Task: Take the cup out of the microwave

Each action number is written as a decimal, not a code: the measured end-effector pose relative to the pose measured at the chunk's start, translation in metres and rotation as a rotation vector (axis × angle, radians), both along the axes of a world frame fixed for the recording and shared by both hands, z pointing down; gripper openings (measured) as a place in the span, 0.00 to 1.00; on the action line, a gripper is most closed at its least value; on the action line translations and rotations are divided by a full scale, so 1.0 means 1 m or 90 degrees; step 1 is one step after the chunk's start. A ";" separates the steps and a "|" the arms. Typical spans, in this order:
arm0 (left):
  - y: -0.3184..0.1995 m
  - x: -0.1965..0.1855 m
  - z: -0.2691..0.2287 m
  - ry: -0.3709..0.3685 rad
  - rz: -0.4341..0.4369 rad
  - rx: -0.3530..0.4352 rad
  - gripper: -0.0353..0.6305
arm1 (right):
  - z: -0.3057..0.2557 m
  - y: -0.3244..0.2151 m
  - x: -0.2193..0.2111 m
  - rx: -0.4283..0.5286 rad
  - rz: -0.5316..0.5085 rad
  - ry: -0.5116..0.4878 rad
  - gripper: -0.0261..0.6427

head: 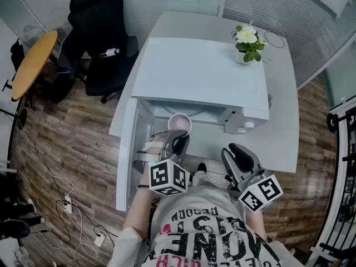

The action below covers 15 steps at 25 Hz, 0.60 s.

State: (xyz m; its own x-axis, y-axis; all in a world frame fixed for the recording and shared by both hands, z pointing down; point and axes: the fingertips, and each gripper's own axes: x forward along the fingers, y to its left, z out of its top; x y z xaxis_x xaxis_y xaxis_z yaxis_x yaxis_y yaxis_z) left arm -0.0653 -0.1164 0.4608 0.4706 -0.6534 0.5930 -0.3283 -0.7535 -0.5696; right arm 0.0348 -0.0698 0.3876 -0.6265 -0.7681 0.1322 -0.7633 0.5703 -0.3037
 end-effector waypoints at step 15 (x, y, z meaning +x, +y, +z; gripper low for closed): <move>0.031 -0.011 -0.015 0.045 0.006 -0.019 0.11 | -0.003 0.022 -0.020 0.004 0.027 0.003 0.21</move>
State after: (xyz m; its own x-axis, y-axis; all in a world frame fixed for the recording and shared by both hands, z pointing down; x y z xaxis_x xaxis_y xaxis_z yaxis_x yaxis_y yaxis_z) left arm -0.0763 -0.0853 0.4460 0.5181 -0.6313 0.5771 -0.3596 -0.7730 -0.5227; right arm 0.0150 -0.0479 0.3843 -0.5921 -0.7952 0.1303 -0.7888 0.5389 -0.2957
